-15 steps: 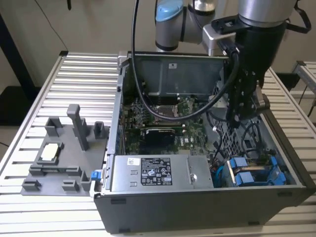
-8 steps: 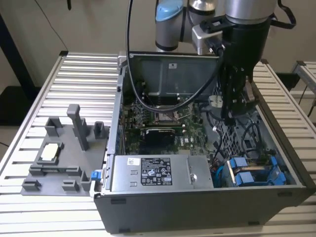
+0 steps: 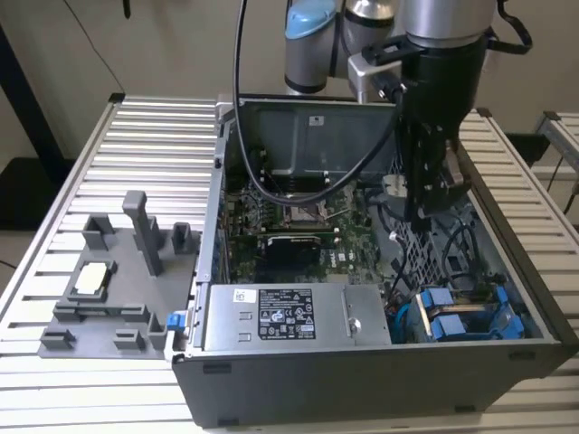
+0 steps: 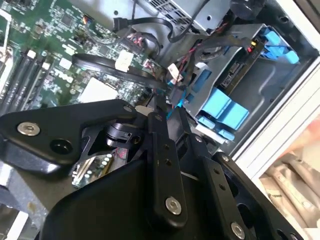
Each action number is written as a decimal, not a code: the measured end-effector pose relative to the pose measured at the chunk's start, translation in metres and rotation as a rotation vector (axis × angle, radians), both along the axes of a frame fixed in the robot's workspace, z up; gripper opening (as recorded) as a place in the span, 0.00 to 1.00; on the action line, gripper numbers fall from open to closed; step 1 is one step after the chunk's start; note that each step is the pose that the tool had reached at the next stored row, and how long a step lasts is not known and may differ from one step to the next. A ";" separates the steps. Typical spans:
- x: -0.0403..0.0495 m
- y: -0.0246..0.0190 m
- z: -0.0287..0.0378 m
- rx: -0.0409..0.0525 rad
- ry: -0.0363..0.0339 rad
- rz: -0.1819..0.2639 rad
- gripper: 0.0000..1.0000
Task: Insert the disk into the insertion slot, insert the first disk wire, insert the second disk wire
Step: 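Insert the second disk wire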
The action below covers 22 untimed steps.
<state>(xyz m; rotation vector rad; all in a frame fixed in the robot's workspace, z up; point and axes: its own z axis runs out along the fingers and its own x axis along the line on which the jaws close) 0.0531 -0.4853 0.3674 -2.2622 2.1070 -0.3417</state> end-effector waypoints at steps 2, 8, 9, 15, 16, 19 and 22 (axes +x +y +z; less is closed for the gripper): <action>0.0000 0.0002 0.0000 -0.0359 -0.0004 0.001 0.27; -0.0003 0.0068 -0.0008 -0.0597 -0.0081 0.002 0.27; -0.0004 0.0084 -0.0008 -0.0597 -0.0083 0.002 0.27; -0.0003 0.0155 -0.0014 -0.0832 -0.0090 0.003 0.27; -0.0004 0.0156 -0.0018 -0.0919 -0.0089 0.004 0.27; -0.0003 0.0161 -0.0037 -0.1018 -0.0092 0.008 0.27; -0.0001 0.0165 -0.0045 -0.1030 -0.0096 0.017 0.27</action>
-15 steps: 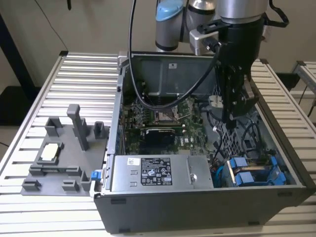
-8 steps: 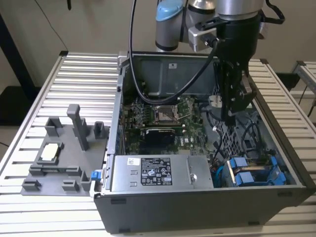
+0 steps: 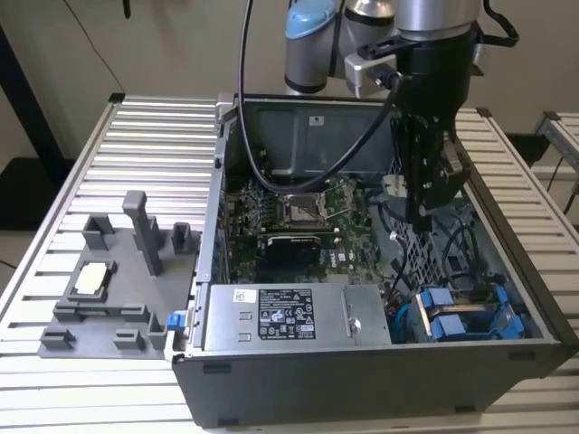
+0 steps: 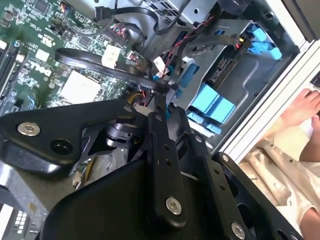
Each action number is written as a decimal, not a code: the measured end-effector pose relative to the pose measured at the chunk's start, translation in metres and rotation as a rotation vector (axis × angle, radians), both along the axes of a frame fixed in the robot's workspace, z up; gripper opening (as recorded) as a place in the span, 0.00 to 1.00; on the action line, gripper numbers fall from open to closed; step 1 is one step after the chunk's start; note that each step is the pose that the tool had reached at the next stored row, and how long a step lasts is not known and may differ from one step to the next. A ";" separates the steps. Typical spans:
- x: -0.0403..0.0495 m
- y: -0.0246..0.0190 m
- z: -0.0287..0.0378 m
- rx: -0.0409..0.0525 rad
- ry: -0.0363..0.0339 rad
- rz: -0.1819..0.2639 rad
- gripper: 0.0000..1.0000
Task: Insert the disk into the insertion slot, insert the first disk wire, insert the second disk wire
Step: 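Insert the second disk wire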
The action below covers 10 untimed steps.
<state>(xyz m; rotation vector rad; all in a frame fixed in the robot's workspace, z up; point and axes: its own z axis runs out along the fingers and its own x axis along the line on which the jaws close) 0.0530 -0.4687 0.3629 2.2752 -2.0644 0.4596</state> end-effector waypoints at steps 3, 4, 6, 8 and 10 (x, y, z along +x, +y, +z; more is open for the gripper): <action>0.0012 0.0001 -0.0001 0.0000 0.0000 0.013 0.27; 0.0017 0.0001 -0.0002 0.0001 -0.0001 0.017 0.27; 0.0021 0.0001 -0.0003 -0.0005 0.0000 0.022 0.27; 0.0022 0.0001 -0.0007 -0.0029 -0.0001 0.023 0.27; 0.0022 0.0001 -0.0010 -0.0049 0.0001 0.023 0.27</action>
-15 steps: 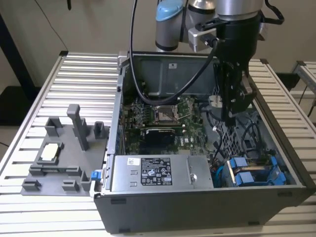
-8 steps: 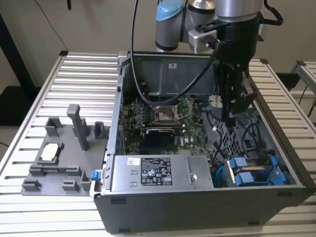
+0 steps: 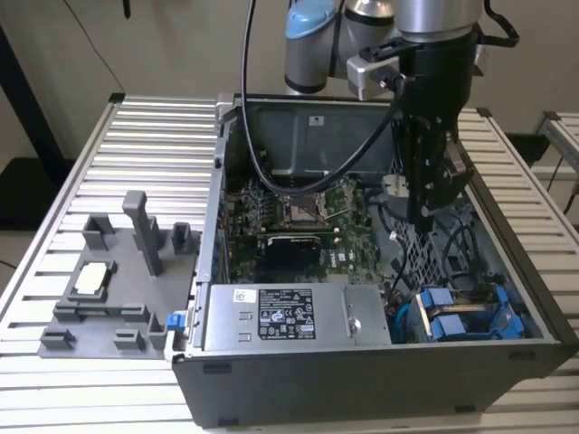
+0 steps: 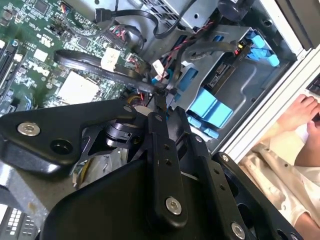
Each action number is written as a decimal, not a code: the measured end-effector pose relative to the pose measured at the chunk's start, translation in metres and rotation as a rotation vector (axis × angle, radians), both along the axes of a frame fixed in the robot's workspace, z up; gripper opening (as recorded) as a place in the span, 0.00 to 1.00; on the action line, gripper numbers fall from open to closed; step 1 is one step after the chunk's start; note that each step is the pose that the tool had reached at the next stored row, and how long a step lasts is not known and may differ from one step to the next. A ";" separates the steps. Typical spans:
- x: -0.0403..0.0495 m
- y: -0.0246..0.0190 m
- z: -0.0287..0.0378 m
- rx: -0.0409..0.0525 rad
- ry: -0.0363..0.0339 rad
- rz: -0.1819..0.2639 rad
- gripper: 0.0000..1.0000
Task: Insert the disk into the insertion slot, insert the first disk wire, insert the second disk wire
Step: 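Insert the second disk wire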
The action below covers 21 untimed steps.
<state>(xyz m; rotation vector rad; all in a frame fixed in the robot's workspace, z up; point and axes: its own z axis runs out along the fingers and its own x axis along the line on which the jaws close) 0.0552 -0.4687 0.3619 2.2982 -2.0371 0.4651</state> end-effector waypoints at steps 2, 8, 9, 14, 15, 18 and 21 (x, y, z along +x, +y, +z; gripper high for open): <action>0.0000 0.0000 -0.0002 -0.0002 0.0000 0.000 0.27; 0.0000 0.0000 -0.0006 0.0000 0.0000 0.000 0.18; 0.0000 0.0000 -0.0006 0.0000 0.0000 0.000 0.18; 0.0031 -0.0014 -0.0010 0.0001 0.0016 0.001 0.16; 0.0052 -0.0026 -0.0011 0.0000 0.0042 0.001 0.16; 0.0127 -0.0083 -0.0016 0.0002 0.0177 0.001 0.16; 0.0193 -0.0146 -0.0019 0.0000 0.0320 0.001 0.16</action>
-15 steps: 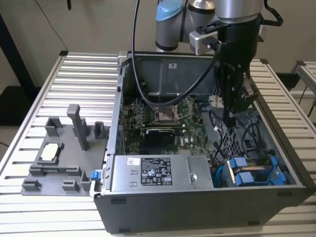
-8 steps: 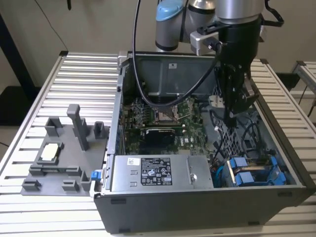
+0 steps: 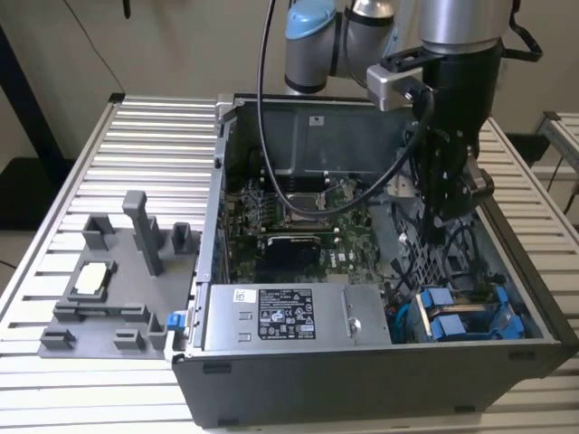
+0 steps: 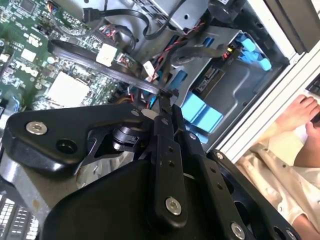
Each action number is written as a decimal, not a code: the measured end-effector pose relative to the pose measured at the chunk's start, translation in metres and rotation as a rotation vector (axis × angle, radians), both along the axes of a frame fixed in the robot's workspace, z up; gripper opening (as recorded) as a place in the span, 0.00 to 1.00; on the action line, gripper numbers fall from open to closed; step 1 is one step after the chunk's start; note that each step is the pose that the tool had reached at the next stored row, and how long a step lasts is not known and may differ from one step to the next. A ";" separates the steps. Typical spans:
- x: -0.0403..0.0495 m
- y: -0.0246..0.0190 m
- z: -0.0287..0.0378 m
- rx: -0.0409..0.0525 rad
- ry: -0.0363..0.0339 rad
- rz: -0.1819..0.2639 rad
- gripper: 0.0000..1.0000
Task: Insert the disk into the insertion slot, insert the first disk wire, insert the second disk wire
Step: 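Insert the second disk wire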
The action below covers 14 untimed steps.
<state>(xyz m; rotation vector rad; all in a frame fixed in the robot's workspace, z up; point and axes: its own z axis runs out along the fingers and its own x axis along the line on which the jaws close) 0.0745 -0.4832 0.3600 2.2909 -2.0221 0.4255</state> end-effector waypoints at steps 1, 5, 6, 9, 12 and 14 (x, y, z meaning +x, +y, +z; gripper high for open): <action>0.0022 -0.0022 -0.0002 0.0000 0.0049 0.000 0.16; 0.0104 -0.0114 -0.0007 0.0001 0.0228 0.000 0.16; 0.0123 -0.0139 -0.0008 0.0001 0.0272 0.000 0.16; 0.0176 -0.0216 -0.0011 0.0001 0.0395 0.000 0.16; 0.0227 -0.0295 -0.0014 0.0001 0.0513 0.000 0.16; 0.0260 -0.0349 -0.0015 0.0000 0.0591 0.000 0.16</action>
